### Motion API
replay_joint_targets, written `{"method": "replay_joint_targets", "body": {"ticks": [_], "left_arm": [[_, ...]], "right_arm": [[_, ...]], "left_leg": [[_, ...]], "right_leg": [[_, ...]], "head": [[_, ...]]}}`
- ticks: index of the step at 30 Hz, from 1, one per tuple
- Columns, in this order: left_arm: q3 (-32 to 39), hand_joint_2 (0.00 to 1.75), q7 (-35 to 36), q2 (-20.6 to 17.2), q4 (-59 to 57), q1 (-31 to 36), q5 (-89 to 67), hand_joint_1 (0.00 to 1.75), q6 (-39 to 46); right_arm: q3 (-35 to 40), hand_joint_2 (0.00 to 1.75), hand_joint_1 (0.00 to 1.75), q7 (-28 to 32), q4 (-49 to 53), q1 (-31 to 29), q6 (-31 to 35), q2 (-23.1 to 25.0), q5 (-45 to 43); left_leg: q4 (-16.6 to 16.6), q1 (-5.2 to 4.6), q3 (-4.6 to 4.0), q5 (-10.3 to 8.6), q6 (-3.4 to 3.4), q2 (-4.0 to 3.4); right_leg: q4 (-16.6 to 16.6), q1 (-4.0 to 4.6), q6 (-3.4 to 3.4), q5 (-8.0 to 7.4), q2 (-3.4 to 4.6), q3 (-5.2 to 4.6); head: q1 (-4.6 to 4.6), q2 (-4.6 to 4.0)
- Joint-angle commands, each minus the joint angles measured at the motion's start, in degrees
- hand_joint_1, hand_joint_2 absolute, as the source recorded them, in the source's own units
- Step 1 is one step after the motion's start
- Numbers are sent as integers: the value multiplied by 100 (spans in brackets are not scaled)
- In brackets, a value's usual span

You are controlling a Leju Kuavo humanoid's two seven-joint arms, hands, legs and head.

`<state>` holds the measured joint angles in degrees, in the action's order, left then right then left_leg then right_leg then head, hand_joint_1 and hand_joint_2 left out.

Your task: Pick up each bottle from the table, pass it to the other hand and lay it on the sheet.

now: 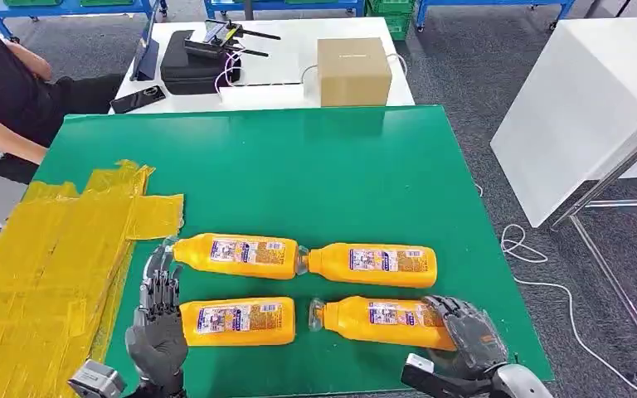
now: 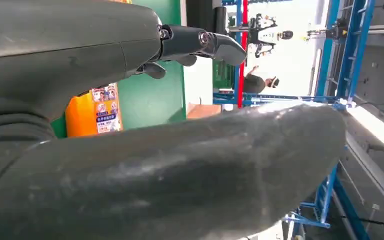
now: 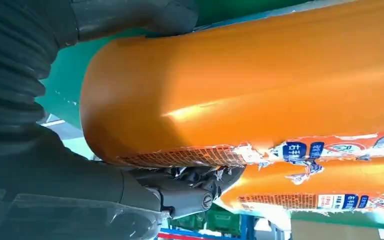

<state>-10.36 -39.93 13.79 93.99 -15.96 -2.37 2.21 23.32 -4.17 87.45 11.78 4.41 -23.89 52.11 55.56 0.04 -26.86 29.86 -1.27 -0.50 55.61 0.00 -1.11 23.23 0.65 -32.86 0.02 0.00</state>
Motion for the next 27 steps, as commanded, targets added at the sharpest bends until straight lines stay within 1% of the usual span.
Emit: {"method": "replay_joint_targets", "body": {"ticks": [1,2,3,4,5,6,7,8,9,11,12,13,14,18,19,20,21,22,23,25,26,27], "left_arm": [[717,0,-7,509,-770,37,-69,0,-364],[718,0,-7,536,-753,17,-9,0,-338],[730,175,-7,550,-706,-1,57,0,-382],[782,175,-7,581,-676,-33,65,0,-383],[867,175,-7,621,-691,-55,227,0,-561],[884,175,-7,617,-688,-65,242,0,-600],[939,175,-7,621,-708,-84,388,0,-861],[967,175,-7,621,-698,-106,454,0,-954],[989,175,-7,621,-681,-113,483,0,-998],[974,175,-7,621,-782,-104,492,0,-1127],[987,175,-7,621,-785,-96,475,0,-1070],[987,175,-7,621,-785,-96,475,0,-1070],[959,175,-7,621,-802,-76,480,0,-1043],[958,175,-7,621,-794,-88,521,0,-1094],[966,175,-7,621,-812,-83,521,0,-1148],[973,175,-7,621,-829,-85,540,0,-1218],[973,175,-7,621,-860,-64,538,0,-1251],[973,175,-7,621,-864,-62,540,0,-1272],[957,175,-7,621,-881,-59,535,0,-1331],[919,175,-7,621,-1027,3,551,0,-1703],[899,175,-7,621,-1112,29,566,0,-1866],[867,175,-7,621,-1200,109,602,0,-1931]], "right_arm": [[-136,175,161,335,421,527,1383,894,-531],[-125,175,168,548,694,540,1637,1123,-635],[-116,175,162,609,837,586,1699,1166,-682],[-86,175,168,888,1130,624,1900,1300,-932],[-84,175,171,1161,1276,651,2087,1406,-1110],[-60,175,169,1162,1345,650,2105,1453,-1106],[-55,175,171,1310,1477,680,2235,1528,-1196],[-54,175,171,1369,1501,678,2281,1560,-1239],[-65,175,166,1469,1508,666,2330,1613,-1387],[-106,175,164,1605,1407,611,2428,1729,-1450],[-136,175,164,1646,1357,601,2483,1778,-1427],[-136,175,168,1646,1357,601,2483,1778,-1427],[-124,175,166,1712,1260,538,2558,1879,-1400],[-90,175,162,1831,1150,431,2646,2016,-1402],[-88,175,166,1843,1086,366,2625,2046,-1433],[-90,175,166,1883,1011,294,2590,2080,-1511],[-100,175,162,1895,934,215,2567,2113,-1548],[-99,175,166,1912,891,181,2545,2125,-1573],[-121,175,166,1947,772,92,2501,2172,-1630],[-236,175,166,2001,205,-325,2235,2398,-1807],[-286,175,171,1999,40,-439,2168,2479,-1831],[-335,175,171,2025,-519,-867,2026,2668,-1874]], "left_leg": [[-17,7,16,-1,8,22],[-18,5,19,0,8,18],[-22,10,19,1,13,21],[-8,6,-2,1,7,7],[-10,13,2,6,11,2],[-9,10,3,10,14,-4],[-8,6,-13,4,9,-5],[-10,12,-9,7,12,-7],[-10,11,-6,7,12,-7],[-12,14,-3,4,11,13],[-10,9,-10,1,8,9],[-11,10,-8,3,8,6],[-9,8,-14,0,5,2],[-12,10,-7,2,6,4],[-15,10,-3,3,8,2],[-12,7,-8,2,7,-3],[-15,9,-3,3,8,-2],[-20,13,5,4,10,-3],[-20,10,5,3,9,-2],[-17,9,-1,-1,8,-4],[-18,8,-1,-1,8,0],[-27,10,6,-7,9,-16]], "right_leg": [[-19,6,0,4,-23,24],[-18,5,-1,4,-20,23],[-20,9,3,7,-23,26],[-6,2,1,3,-6,4],[-8,7,2,5,-1,8],[0,3,3,10,5,3],[3,-2,3,5,6,-11],[-2,3,3,5,7,-7],[-2,4,2,6,6,-6],[-11,7,-3,9,-15,5],[-6,6,-12,13,-8,-2],[-9,6,-13,12,-5,0],[-5,3,-13,10,-1,-6],[-10,5,-14,10,-2,3],[-13,5,-15,10,-1,6],[-9,2,-13,9,4,0],[-13,2,-13,9,3,5],[-19,4,-13,9,4,14],[-16,1,-13,10,2,13],[-15,0,-13,5,5,6],[-15,0,-13,6,1,7],[-27,1,-13,-6,17,10]], "head": [[2,0],[-2,0],[6,0],[4,0],[4,0],[0,0],[2,0],[-2,0],[-2,0],[2,0],[0,0],[0,0],[0,0],[2,0],[0,0],[2,0],[2,0],[0,0],[0,0],[0,0],[2,0],[2,0]]}}
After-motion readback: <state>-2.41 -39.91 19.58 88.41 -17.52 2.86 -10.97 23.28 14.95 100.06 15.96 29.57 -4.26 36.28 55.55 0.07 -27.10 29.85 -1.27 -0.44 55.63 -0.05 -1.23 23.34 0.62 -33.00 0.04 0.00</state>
